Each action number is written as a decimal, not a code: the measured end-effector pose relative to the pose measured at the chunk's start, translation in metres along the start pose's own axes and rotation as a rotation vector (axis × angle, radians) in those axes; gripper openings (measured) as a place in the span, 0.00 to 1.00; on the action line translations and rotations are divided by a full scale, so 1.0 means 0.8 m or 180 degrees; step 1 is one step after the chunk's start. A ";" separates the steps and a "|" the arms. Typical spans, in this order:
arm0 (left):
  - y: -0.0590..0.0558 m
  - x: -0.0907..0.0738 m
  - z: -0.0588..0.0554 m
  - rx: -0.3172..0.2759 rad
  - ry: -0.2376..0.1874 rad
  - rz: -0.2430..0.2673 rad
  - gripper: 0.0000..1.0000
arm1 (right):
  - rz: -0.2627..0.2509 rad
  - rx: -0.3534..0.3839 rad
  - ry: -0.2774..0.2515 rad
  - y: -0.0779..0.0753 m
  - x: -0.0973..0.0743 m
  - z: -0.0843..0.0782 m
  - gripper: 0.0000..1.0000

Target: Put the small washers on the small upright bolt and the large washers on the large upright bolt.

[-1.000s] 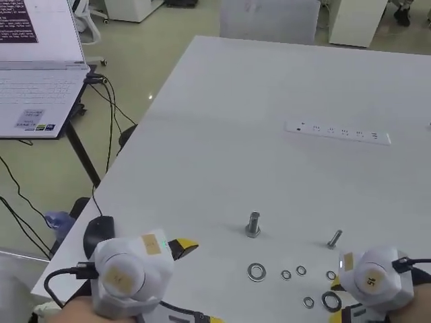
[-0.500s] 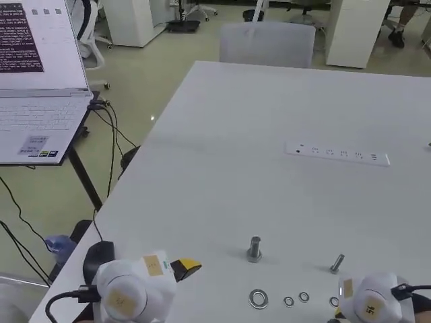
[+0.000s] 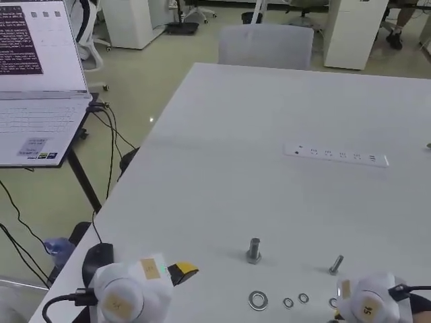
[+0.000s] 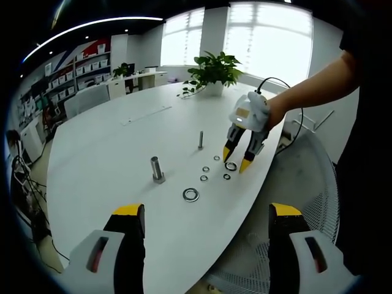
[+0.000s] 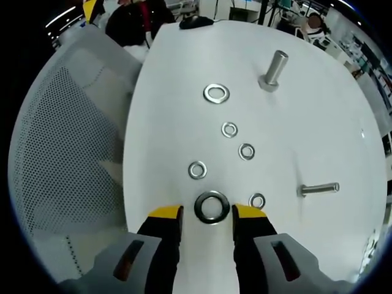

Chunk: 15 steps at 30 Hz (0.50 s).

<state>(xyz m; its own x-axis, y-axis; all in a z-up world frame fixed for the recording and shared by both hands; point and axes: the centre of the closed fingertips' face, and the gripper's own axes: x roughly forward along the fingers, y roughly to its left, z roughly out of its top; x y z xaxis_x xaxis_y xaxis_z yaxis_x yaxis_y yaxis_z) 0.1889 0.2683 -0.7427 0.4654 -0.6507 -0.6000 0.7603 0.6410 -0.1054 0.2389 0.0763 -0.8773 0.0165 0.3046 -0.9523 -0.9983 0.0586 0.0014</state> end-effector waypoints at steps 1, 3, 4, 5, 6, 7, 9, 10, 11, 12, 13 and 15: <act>0.000 0.000 0.000 0.0000 -0.0002 0.0003 0.83 | 0.0000 -0.0003 0.0009 0.000 0.000 0.000 0.35; 0.000 -0.001 0.001 -0.0002 -0.0011 0.0008 0.83 | 0.0000 -0.0011 0.0045 0.000 0.000 0.000 0.34; 0.001 -0.001 0.002 -0.0007 -0.0030 0.0019 0.83 | 0.0004 -0.0012 0.0066 0.000 0.000 0.000 0.34; 0.001 -0.001 0.002 -0.0020 -0.0034 0.0021 0.83 | 0.0005 -0.0015 0.0074 0.001 0.000 0.000 0.34; 0.001 -0.002 0.001 -0.0032 -0.0036 0.0024 0.82 | -0.0002 -0.0023 0.0081 0.000 0.000 0.001 0.33; 0.001 -0.002 0.001 -0.0035 -0.0044 0.0025 0.82 | -0.0009 -0.0008 0.0082 0.000 0.000 0.001 0.30; -0.001 -0.002 -0.001 -0.0042 -0.0026 0.0024 0.82 | -0.0015 -0.0019 0.0061 -0.002 0.001 0.001 0.26; -0.002 -0.002 -0.002 -0.0041 -0.0026 0.0025 0.82 | -0.0018 -0.0009 0.0053 -0.002 0.001 0.001 0.26; -0.003 -0.002 -0.003 -0.0048 -0.0025 0.0022 0.82 | -0.0018 -0.0004 0.0038 -0.002 0.001 0.001 0.26; -0.003 -0.003 -0.003 -0.0053 -0.0027 0.0021 0.82 | -0.0019 -0.0010 0.0032 -0.001 0.001 0.001 0.26; -0.004 -0.004 -0.004 -0.0061 -0.0026 0.0020 0.82 | -0.0023 -0.0014 0.0017 -0.001 0.001 0.001 0.26; -0.004 -0.005 -0.005 -0.0065 -0.0031 0.0028 0.81 | -0.0028 0.0003 -0.0014 -0.001 0.001 0.001 0.26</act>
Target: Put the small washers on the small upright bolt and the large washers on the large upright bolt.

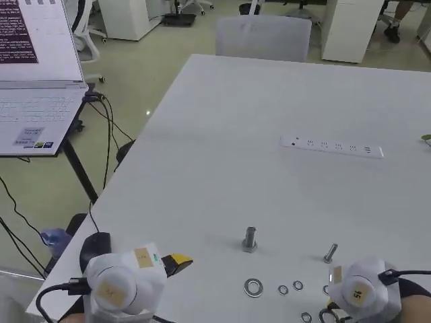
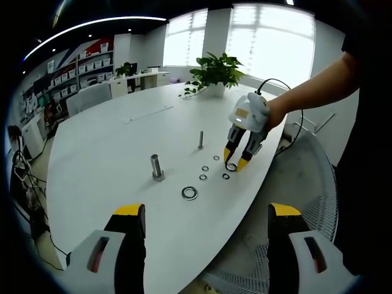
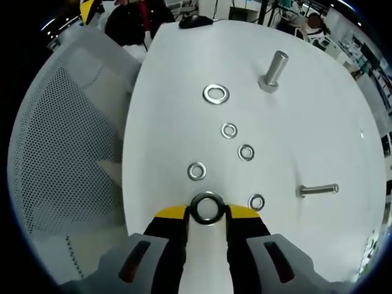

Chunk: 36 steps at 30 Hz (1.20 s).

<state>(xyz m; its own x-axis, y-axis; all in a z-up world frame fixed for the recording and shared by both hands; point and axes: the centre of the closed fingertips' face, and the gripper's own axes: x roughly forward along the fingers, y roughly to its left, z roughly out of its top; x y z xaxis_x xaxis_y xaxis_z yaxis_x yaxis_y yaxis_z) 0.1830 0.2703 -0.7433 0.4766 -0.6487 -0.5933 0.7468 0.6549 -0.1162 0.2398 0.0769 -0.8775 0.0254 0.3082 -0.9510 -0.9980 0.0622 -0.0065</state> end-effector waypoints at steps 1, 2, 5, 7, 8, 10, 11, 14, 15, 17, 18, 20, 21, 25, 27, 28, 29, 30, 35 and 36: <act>0.000 -0.001 -0.001 -0.0008 0.0000 0.0002 0.81 | 0.0001 0.0003 -0.0009 0.000 0.000 0.000 0.26; 0.000 -0.001 -0.002 -0.0018 0.0001 0.0006 0.81 | 0.0002 -0.0014 -0.0011 0.000 0.000 0.000 0.26; 0.000 -0.003 -0.003 -0.0038 -0.0015 0.0023 0.81 | -0.0002 -0.0023 0.0022 0.001 0.000 0.000 0.25; 0.002 -0.005 -0.004 -0.0074 -0.0042 0.0053 0.81 | 0.0001 -0.0043 0.0057 0.001 0.000 0.001 0.25; 0.003 -0.006 -0.004 -0.0085 -0.0052 0.0057 0.81 | 0.0000 -0.0046 0.0069 0.001 0.000 0.001 0.25; 0.003 -0.007 -0.006 -0.0107 -0.0058 0.0066 0.81 | 0.0006 -0.0015 0.0093 -0.001 0.000 0.001 0.24; 0.004 -0.007 -0.007 -0.0109 -0.0055 0.0066 0.81 | 0.0009 0.0020 0.0108 -0.002 0.000 0.001 0.23; 0.005 -0.009 -0.009 -0.0110 -0.0062 0.0066 0.79 | 0.0029 -0.0002 0.0190 -0.001 0.001 0.002 0.22; 0.006 -0.010 -0.009 -0.0120 -0.0069 0.0069 0.79 | 0.0027 -0.0009 0.0203 -0.001 0.001 0.002 0.22; 0.008 -0.011 -0.010 -0.0155 -0.0090 0.0074 0.78 | 0.0018 -0.0028 0.0270 0.000 0.001 0.002 0.21; 0.008 -0.012 -0.011 -0.0170 -0.0098 0.0075 0.78 | 0.0015 -0.0034 0.0283 0.000 0.001 0.002 0.21; 0.008 -0.012 -0.011 -0.0191 -0.0109 0.0072 0.78 | 0.0007 -0.0033 0.0292 -0.001 0.000 0.001 0.21; 0.006 -0.012 -0.009 -0.0238 -0.0148 0.0051 0.78 | 0.0004 -0.0021 0.0280 -0.001 0.000 0.001 0.21; 0.004 -0.009 -0.006 -0.0373 -0.0236 0.0010 0.78 | 0.0000 0.0061 0.0243 0.000 0.000 0.001 0.21; 0.005 -0.009 -0.006 -0.0379 -0.0251 0.0018 0.78 | 0.0003 0.0132 0.0203 -0.001 -0.001 0.002 0.21; 0.004 -0.009 -0.007 -0.0363 -0.0236 0.0026 0.78 | 0.0017 0.0176 0.0194 -0.001 -0.001 0.001 0.21; 0.004 -0.009 -0.009 -0.0342 -0.0216 0.0030 0.77 | 0.0035 0.0174 0.0196 0.000 -0.001 0.001 0.21; 0.003 -0.009 -0.010 -0.0305 -0.0184 0.0032 0.77 | 0.0046 0.0180 0.0194 0.001 -0.002 0.001 0.21; 0.001 -0.010 -0.016 -0.0191 -0.0101 0.0029 0.78 | 0.0124 0.0139 0.0247 0.006 -0.005 -0.001 0.21; 0.002 -0.010 -0.017 -0.0170 -0.0089 0.0038 0.78 | 0.0110 0.0118 0.0279 0.006 -0.006 -0.002 0.21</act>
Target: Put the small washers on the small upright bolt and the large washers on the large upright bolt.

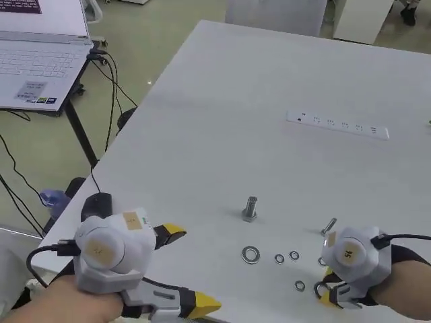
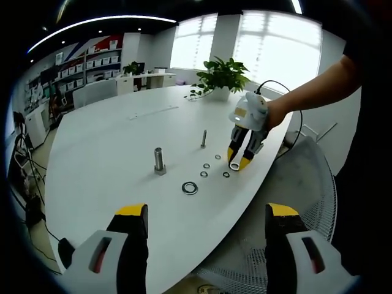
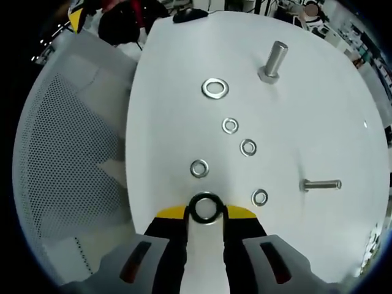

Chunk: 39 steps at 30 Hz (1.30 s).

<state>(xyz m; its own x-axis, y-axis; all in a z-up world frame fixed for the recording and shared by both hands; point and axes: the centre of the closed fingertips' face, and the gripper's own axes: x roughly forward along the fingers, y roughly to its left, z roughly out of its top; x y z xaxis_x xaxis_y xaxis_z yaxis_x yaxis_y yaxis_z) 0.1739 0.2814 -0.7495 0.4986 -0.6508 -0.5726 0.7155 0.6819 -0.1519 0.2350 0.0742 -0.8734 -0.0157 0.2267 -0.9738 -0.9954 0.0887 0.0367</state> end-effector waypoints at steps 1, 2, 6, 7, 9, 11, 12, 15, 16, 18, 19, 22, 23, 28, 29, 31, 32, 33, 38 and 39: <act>0.001 0.000 0.000 0.0016 -0.0003 0.0005 0.78 | -0.0006 -0.0021 0.0016 0.000 -0.001 0.000 0.21; 0.001 0.000 -0.001 0.0024 -0.0002 0.0011 0.78 | 0.0014 -0.0018 0.0044 0.000 -0.003 -0.001 0.21; 0.001 0.003 -0.001 0.0013 -0.0002 0.0018 0.78 | 0.0039 -0.0049 0.0066 0.001 -0.011 0.003 0.21; 0.000 0.004 -0.002 0.0016 -0.0001 0.0006 0.78 | 0.0036 -0.0084 0.0085 0.000 -0.014 0.005 0.21; -0.004 0.007 -0.002 0.0045 0.0015 -0.0014 0.78 | 0.0045 -0.0109 0.0117 -0.001 -0.020 0.007 0.21; -0.007 0.008 0.000 0.0083 0.0032 -0.0028 0.78 | 0.0013 -0.0161 0.0139 -0.005 -0.027 0.011 0.21; -0.007 0.008 0.000 0.0093 0.0038 -0.0025 0.79 | 0.0008 -0.0165 0.0150 -0.007 -0.029 0.012 0.21; -0.003 0.007 0.000 0.0136 0.0042 0.0021 0.82 | 0.0028 -0.0139 0.0112 -0.011 -0.041 0.022 0.21; -0.003 0.006 0.001 0.0132 0.0042 0.0015 0.81 | 0.0031 -0.0140 0.0106 -0.012 -0.045 0.025 0.21; -0.002 0.004 0.002 0.0135 0.0031 0.0014 0.81 | 0.0010 -0.0139 0.0096 -0.016 -0.053 0.032 0.21; -0.002 0.003 0.002 0.0139 0.0036 0.0013 0.82 | 0.0016 -0.0145 0.0080 -0.017 -0.059 0.037 0.21; 0.000 0.002 0.001 0.0142 0.0046 0.0013 0.82 | 0.0014 -0.0186 0.0061 -0.021 -0.072 0.049 0.21; 0.000 0.002 0.001 0.0140 0.0045 0.0011 0.82 | -0.0012 -0.0199 0.0022 -0.024 -0.077 0.055 0.21; -0.005 0.003 0.000 0.0141 0.0021 -0.0028 0.82 | -0.0044 -0.0204 -0.0098 -0.036 -0.095 0.084 0.21; -0.007 0.003 -0.001 0.0144 0.0027 -0.0038 0.83 | -0.0048 -0.0208 -0.0116 -0.038 -0.097 0.088 0.21; -0.011 0.005 -0.004 0.0167 0.0063 -0.0051 0.86 | -0.0036 -0.0171 -0.0160 -0.041 -0.100 0.095 0.21; -0.013 0.007 -0.006 0.0186 0.0087 -0.0061 0.86 | -0.0026 -0.0159 -0.0179 -0.043 -0.101 0.100 0.21; -0.015 0.007 -0.007 0.0195 0.0087 -0.0069 0.86 | -0.0030 -0.0153 -0.0204 -0.045 -0.104 0.105 0.21; -0.017 0.008 -0.004 0.0137 0.0017 -0.0070 0.89 | -0.0011 -0.0127 -0.0231 -0.049 -0.108 0.117 0.21; -0.016 0.008 -0.003 0.0129 -0.0005 -0.0066 0.89 | -0.0012 -0.0129 -0.0248 -0.052 -0.111 0.120 0.21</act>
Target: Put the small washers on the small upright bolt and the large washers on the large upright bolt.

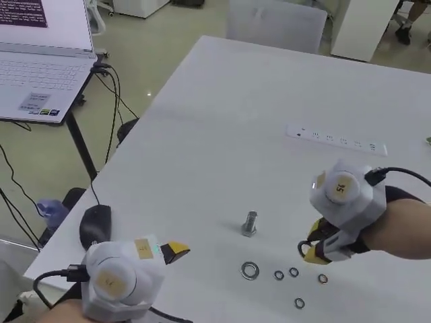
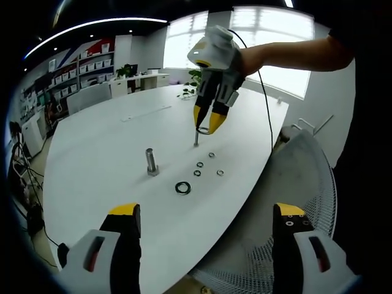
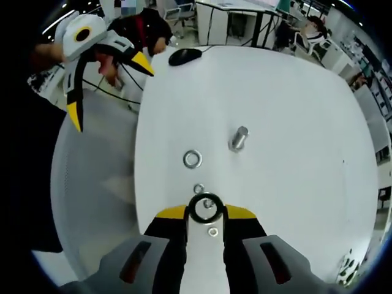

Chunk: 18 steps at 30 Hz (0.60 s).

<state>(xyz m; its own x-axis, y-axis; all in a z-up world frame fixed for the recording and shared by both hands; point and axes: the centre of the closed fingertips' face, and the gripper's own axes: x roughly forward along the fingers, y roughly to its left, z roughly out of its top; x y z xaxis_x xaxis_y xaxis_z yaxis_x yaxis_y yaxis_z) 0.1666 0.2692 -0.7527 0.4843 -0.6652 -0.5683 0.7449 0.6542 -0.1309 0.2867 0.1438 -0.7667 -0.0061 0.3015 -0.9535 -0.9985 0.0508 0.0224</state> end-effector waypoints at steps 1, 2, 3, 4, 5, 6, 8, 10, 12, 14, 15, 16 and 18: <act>0.000 0.000 0.001 -0.0005 -0.0015 0.0006 0.89 | -0.0031 0.0002 -0.0031 -0.004 -0.002 0.004 0.21; 0.001 0.000 0.002 -0.0018 -0.0037 0.0016 0.90 | -0.0033 0.0005 -0.0029 -0.008 -0.004 0.007 0.21; 0.003 0.000 0.003 -0.0026 -0.0057 0.0029 0.91 | -0.0037 0.0001 -0.0025 -0.009 -0.005 0.009 0.21; 0.005 -0.001 0.004 -0.0031 -0.0085 0.0057 0.92 | -0.0049 -0.0005 -0.0029 -0.014 -0.005 0.013 0.21; 0.007 -0.001 0.004 -0.0035 -0.0093 0.0072 0.93 | -0.0052 -0.0006 -0.0030 -0.016 -0.006 0.015 0.21; 0.009 -0.001 0.005 -0.0036 -0.0108 0.0093 0.93 | -0.0053 -0.0010 -0.0027 -0.018 -0.006 0.018 0.21; 0.012 -0.001 0.007 0.0005 -0.0147 0.0128 0.96 | -0.0054 -0.0014 -0.0042 -0.022 -0.008 0.025 0.21; 0.013 -0.001 0.006 0.0017 -0.0132 0.0140 0.98 | -0.0031 0.0015 -0.0087 -0.025 -0.006 0.035 0.21; 0.013 0.000 0.003 0.0025 -0.0114 0.0146 0.98 | -0.0028 0.0023 -0.0105 -0.027 -0.004 0.042 0.21; 0.013 0.000 0.003 0.0008 -0.0114 0.0142 0.98 | -0.0049 0.0019 -0.0105 -0.031 -0.002 0.047 0.21; 0.013 0.000 0.001 -0.0019 -0.0103 0.0144 0.98 | -0.0047 0.0020 -0.0101 -0.032 -0.001 0.048 0.21; 0.013 0.000 0.000 -0.0019 -0.0106 0.0142 0.98 | -0.0048 0.0004 -0.0081 -0.033 0.001 0.050 0.21; 0.013 0.001 -0.001 -0.0006 -0.0093 0.0134 0.98 | -0.0055 -0.0012 -0.0070 -0.035 0.002 0.054 0.21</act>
<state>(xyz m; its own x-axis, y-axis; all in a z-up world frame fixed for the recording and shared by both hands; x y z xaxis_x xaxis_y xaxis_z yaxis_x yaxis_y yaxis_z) 0.1746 0.2759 -0.7556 0.5285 -0.6472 -0.5494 0.7227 0.6825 -0.1087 0.3169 0.1841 -0.7563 0.0125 0.3215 -0.9468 -0.9986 0.0526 0.0047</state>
